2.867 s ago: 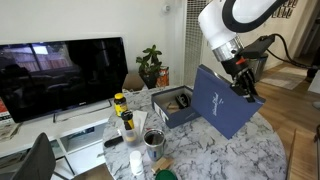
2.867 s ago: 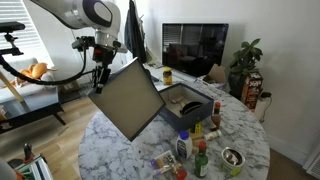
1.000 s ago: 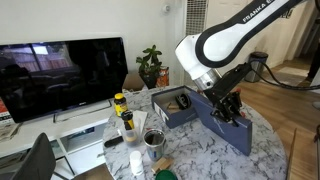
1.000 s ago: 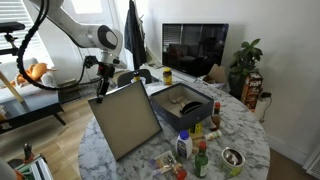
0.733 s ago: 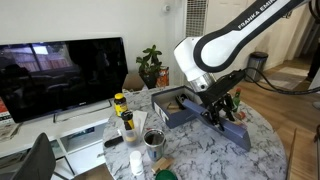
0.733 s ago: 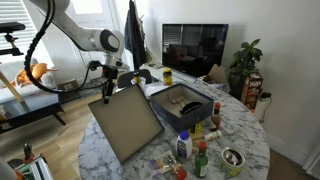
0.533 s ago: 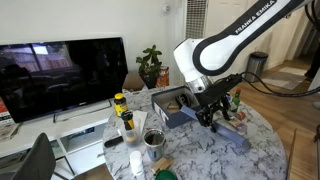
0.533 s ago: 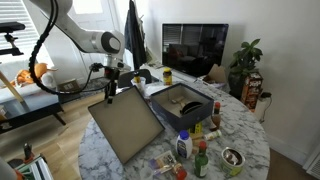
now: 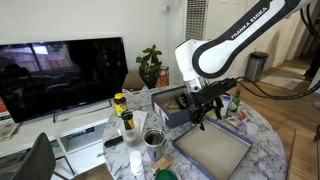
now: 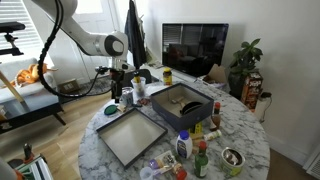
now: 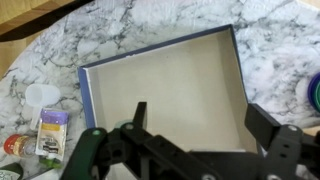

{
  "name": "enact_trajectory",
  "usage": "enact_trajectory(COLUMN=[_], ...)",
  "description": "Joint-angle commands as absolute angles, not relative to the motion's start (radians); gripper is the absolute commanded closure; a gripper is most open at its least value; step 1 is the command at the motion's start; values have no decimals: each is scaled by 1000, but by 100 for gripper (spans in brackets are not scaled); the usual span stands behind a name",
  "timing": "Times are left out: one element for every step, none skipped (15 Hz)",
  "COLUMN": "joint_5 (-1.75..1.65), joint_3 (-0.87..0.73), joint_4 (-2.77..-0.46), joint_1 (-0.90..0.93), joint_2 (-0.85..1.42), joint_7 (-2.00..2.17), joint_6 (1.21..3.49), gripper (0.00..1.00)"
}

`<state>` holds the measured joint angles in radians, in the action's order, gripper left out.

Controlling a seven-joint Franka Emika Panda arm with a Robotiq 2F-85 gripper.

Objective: Take the lid off of the box and put the box on top of it

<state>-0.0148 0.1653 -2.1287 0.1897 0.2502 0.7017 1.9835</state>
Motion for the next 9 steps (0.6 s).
enact_trajectory(joint_5=[-55, -22, -28, -29, -29, -30, -47, 14, 71], joint_3=[127, 136, 132, 130, 130, 130, 121, 111, 106], joint_4=[-2177, -2129, -2129, -2130, -2132, -2133, -2116, -2093, -2071], joint_1=[211, 204, 203, 202, 201, 201, 201, 184, 165], joint_2=[191, 244, 236, 228, 222, 218, 243, 266, 286], joint_7=[768, 723, 731, 735, 737, 739, 769, 795, 779], joint_6=[2050, 2015, 2018, 2018, 2018, 2018, 2027, 2043, 2052], gripper=[0, 0, 0, 0, 0, 0, 0, 0, 0])
